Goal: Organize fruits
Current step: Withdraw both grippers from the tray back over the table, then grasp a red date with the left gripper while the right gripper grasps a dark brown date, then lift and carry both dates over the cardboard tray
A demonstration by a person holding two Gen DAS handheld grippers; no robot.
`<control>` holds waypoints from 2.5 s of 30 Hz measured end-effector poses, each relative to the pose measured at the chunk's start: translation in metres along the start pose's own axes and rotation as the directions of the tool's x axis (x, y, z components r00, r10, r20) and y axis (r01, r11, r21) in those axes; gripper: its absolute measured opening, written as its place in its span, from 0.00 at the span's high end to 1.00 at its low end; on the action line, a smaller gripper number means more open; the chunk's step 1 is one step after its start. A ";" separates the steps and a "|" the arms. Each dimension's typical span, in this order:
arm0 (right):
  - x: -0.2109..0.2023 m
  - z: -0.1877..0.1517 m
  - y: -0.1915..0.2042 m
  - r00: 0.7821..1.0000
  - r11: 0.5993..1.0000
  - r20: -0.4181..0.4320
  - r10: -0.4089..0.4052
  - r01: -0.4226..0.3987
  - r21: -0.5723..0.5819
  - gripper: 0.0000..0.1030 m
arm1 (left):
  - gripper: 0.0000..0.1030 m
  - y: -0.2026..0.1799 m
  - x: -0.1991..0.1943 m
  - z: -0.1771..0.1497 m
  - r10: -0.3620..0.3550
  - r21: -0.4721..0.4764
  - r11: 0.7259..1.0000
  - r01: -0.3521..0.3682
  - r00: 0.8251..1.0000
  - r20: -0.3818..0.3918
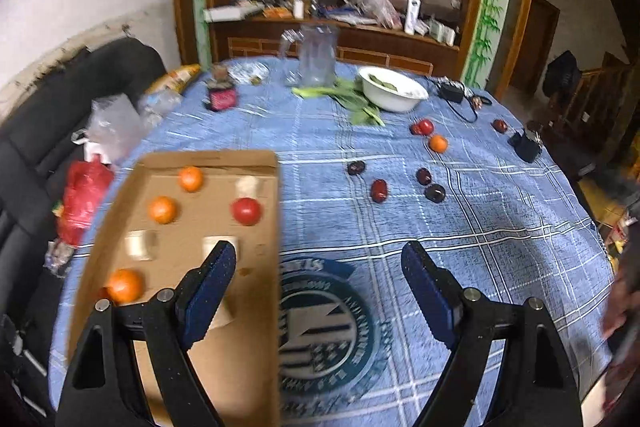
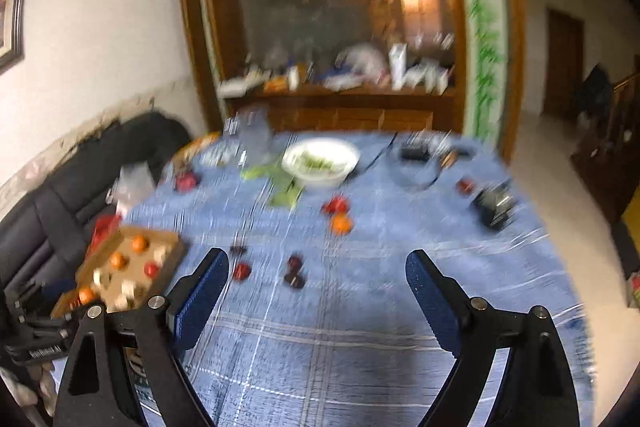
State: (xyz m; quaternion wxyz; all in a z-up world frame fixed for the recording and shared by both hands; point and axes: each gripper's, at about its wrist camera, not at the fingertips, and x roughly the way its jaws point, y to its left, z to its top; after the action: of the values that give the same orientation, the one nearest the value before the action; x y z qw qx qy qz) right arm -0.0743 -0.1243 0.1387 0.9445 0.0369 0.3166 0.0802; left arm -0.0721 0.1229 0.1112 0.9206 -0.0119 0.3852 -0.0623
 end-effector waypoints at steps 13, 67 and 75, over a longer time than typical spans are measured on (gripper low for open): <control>0.167 -0.023 -0.014 0.966 0.995 -0.249 0.076 -0.057 0.084 0.33 | 0.52 0.002 0.110 0.040 -0.150 -0.159 0.980 0.121 0.970 -0.190; 0.151 -0.023 -0.018 0.962 0.977 -0.205 0.183 -0.154 0.147 0.78 | 0.80 0.071 0.023 -0.030 -0.063 -0.262 0.964 0.045 0.996 -0.059; 0.100 -0.029 0.058 0.901 0.920 -0.196 0.386 -0.360 0.156 0.78 | 0.80 0.145 0.000 -0.065 0.083 -0.331 0.938 -0.105 0.993 -0.078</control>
State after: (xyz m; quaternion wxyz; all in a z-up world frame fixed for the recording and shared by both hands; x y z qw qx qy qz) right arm -0.0206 -0.0492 0.0629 0.8662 0.1426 0.4116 0.2448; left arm -0.1027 0.2687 0.0555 0.8946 -0.1474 0.4191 0.0477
